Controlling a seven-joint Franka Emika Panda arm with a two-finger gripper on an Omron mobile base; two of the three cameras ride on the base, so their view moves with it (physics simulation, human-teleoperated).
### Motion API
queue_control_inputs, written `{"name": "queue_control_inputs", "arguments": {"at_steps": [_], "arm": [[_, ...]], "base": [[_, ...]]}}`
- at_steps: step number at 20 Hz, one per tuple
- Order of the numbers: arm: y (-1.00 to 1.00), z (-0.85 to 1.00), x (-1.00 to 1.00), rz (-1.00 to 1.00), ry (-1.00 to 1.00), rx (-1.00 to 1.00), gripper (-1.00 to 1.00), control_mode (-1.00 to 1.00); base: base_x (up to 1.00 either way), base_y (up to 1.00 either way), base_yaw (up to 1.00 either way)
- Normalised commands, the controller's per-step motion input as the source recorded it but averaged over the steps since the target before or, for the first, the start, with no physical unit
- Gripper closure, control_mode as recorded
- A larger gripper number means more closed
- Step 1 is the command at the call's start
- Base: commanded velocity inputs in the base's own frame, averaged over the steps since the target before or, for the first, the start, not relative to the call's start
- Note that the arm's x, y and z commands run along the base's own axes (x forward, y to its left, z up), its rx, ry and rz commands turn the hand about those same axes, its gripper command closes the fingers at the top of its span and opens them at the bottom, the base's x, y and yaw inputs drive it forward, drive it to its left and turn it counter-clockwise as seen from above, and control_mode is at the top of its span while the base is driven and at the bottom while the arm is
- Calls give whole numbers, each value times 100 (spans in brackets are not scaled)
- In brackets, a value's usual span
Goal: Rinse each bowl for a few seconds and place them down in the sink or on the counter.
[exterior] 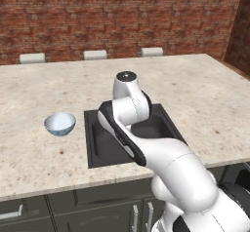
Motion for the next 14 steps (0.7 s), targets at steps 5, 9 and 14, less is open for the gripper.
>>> {"name": "queue_control_inputs", "arguments": {"at_steps": [5, 9, 14], "arm": [[0, -26, 38, -3, 0, 0, 100, -100], [0, -27, 33, -3, 0, 0, 100, -100], [0, -22, 26, -3, 0, 0, 100, -100]], "base": [[0, 0, 0], [0, 0, 0], [0, 0, 0]]}}
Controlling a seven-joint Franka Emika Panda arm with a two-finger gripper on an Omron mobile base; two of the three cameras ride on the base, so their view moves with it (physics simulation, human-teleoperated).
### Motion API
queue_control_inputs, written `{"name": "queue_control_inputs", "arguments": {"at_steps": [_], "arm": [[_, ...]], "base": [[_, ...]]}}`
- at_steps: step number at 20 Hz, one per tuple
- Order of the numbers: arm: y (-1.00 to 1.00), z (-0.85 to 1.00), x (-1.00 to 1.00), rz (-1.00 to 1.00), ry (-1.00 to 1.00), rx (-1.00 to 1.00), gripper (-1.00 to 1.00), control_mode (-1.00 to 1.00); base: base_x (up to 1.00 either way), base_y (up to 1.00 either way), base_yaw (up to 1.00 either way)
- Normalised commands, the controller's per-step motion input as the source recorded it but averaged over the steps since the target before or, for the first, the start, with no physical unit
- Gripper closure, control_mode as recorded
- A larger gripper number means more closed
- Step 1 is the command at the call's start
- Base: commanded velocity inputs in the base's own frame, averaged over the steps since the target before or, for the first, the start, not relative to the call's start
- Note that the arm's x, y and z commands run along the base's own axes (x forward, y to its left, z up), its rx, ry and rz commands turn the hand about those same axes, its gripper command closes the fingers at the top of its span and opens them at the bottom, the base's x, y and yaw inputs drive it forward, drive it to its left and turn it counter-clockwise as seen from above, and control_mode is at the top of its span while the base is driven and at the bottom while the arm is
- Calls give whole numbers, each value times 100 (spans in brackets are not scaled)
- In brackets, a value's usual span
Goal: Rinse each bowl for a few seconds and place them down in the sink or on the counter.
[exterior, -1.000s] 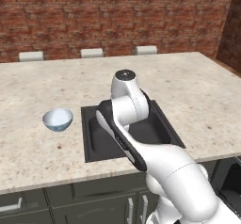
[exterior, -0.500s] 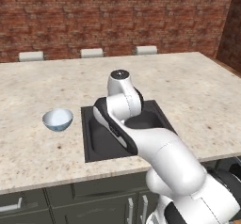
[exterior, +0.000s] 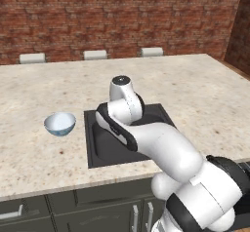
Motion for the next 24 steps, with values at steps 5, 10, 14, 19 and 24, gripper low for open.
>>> {"name": "queue_control_inputs", "arguments": {"at_steps": [5, 10, 14, 19, 24], "arm": [[-1, -20, 25, -3, 0, 0, 100, -100], [-6, -17, 25, -2, 0, 0, 100, -100], [-6, -14, 25, -2, 0, 0, 100, -100], [-3, -16, 26, -2, 0, 0, 100, -100], [0, -26, 40, -3, 3, 0, 100, -100]], "base": [[0, 0, 0], [0, 0, 0], [0, 0, 0], [0, 0, 0], [0, 0, 0]]}}
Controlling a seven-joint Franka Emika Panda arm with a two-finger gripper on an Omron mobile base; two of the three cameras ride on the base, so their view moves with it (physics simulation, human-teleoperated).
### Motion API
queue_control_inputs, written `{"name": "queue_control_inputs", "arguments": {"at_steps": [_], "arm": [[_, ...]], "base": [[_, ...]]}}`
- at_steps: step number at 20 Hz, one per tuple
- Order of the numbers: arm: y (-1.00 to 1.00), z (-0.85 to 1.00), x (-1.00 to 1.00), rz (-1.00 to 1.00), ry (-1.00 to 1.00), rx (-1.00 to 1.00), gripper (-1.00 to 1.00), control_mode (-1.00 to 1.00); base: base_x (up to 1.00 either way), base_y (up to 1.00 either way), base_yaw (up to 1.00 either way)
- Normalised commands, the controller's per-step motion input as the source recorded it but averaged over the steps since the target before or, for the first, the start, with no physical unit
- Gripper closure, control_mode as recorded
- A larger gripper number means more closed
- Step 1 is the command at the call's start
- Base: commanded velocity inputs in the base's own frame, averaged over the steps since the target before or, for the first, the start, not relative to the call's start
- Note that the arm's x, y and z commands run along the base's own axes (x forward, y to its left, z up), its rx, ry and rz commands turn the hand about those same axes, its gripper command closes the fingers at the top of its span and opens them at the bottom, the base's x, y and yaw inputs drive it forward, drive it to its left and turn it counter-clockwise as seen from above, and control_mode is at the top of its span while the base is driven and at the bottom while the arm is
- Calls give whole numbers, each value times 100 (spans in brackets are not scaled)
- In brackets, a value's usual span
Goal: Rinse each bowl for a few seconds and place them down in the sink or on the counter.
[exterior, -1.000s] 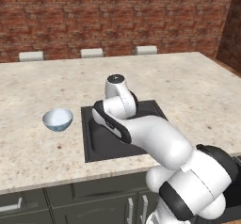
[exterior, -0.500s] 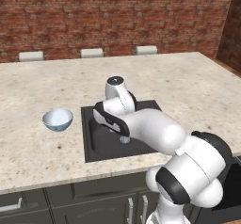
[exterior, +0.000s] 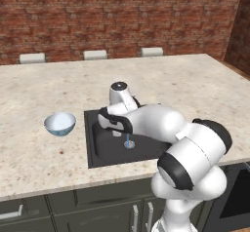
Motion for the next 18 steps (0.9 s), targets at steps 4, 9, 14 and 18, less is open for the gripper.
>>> {"name": "queue_control_inputs", "arguments": {"at_steps": [4, 9, 14, 18], "arm": [[0, -22, 42, -2, 1, 0, 100, -100], [0, -20, 36, -3, 1, -1, 100, -100], [6, -18, 21, -3, 0, -2, 100, -100], [31, -16, 5, -3, 0, -5, 100, -100]], "base": [[0, 0, 0], [0, 0, 0], [0, 0, 0], [0, 0, 0]]}}
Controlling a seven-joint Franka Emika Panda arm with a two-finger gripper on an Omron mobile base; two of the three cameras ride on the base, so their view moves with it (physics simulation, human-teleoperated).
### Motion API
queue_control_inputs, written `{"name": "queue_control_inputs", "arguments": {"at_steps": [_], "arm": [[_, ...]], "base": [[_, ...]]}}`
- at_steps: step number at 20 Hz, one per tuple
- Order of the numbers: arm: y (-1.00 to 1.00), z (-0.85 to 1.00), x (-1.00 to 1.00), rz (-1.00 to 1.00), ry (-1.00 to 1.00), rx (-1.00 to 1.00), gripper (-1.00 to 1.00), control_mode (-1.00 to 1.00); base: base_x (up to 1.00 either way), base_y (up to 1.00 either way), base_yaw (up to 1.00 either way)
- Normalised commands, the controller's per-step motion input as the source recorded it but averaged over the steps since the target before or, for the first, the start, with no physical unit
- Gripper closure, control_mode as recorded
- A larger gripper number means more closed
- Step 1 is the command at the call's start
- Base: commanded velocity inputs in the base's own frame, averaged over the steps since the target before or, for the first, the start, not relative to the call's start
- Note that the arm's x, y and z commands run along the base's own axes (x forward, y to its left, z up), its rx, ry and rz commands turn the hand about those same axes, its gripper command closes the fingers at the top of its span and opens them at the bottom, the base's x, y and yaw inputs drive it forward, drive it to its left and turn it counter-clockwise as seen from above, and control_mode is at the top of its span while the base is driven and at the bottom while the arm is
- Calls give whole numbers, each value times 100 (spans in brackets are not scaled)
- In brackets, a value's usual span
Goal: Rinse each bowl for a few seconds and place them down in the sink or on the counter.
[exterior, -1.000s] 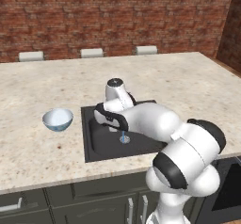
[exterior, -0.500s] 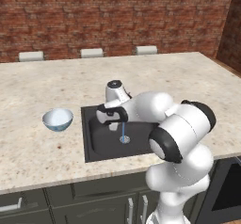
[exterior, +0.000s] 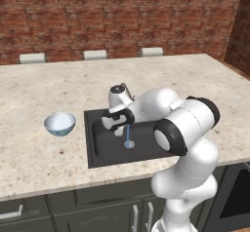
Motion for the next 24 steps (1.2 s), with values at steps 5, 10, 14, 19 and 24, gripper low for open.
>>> {"name": "queue_control_inputs", "arguments": {"at_steps": [5, 10, 14, 19, 24], "arm": [[41, -4, 0, -3, -1, -8, 100, -100], [16, 27, -7, -2, -4, -6, 100, -100], [2, 43, -25, 0, -6, -2, 100, -100], [19, 36, -28, 0, -2, 0, 100, -100], [14, 22, -13, 1, 0, 4, 100, -100]], "base": [[0, 0, 0], [0, 0, 0], [0, 0, 0], [0, 0, 0], [0, 0, 0]]}}
